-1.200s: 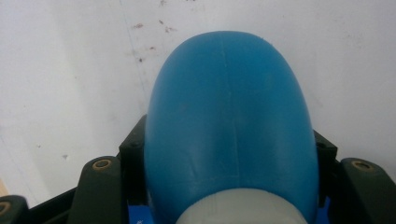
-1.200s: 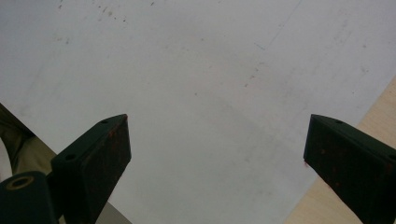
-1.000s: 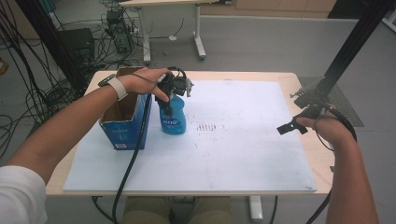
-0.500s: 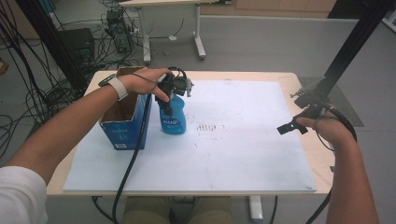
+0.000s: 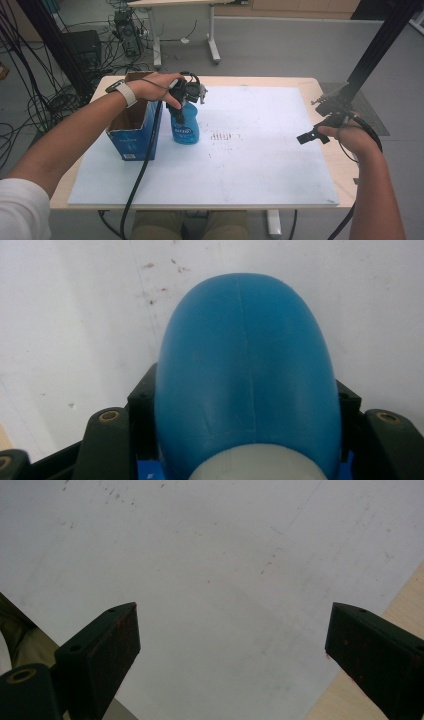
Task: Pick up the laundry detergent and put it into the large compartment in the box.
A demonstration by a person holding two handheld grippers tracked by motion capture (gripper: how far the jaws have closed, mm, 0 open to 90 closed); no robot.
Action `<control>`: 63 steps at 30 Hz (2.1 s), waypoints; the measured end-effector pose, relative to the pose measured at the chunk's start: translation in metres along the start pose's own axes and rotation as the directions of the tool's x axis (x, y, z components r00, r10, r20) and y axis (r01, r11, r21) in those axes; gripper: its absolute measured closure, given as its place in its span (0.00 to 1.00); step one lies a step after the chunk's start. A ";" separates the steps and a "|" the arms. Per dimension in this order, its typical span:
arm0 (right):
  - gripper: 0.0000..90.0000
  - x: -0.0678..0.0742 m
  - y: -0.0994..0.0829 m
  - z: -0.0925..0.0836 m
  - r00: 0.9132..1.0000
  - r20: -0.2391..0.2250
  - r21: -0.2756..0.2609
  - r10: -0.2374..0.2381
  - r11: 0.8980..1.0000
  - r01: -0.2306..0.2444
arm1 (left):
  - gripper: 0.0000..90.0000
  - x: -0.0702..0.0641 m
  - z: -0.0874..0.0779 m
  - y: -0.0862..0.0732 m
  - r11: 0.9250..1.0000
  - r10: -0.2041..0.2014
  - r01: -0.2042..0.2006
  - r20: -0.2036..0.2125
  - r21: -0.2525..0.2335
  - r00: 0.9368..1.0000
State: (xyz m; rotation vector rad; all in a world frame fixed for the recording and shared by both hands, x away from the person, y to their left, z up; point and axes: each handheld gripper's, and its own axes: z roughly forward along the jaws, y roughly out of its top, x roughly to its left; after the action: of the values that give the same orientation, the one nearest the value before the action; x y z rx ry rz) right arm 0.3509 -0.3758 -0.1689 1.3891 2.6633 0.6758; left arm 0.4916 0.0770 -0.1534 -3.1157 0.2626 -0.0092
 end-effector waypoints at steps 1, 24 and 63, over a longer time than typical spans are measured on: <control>0.08 0.000 0.000 0.000 1.000 -0.001 -0.001 0.001 1.000 -0.001 | 0.42 0.000 0.000 0.000 1.000 -0.001 0.001 0.000 -0.001 1.000; 0.08 -0.001 -0.002 0.000 1.000 0.000 -0.001 0.001 1.000 -0.001 | 0.42 0.000 0.000 0.001 1.000 -0.006 0.006 -0.001 0.003 1.000; 0.08 0.004 -0.005 -0.006 1.000 0.007 -0.007 -0.001 1.000 0.001 | 0.42 -0.011 -0.022 -0.001 0.992 -0.125 0.124 -0.013 -0.012 0.992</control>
State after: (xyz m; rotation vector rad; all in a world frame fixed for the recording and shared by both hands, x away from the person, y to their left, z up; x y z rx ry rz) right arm 0.3431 -0.3767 -0.1652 1.3850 2.6537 0.6788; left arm 0.4811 0.0794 -0.1317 -3.1385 0.0681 -0.0311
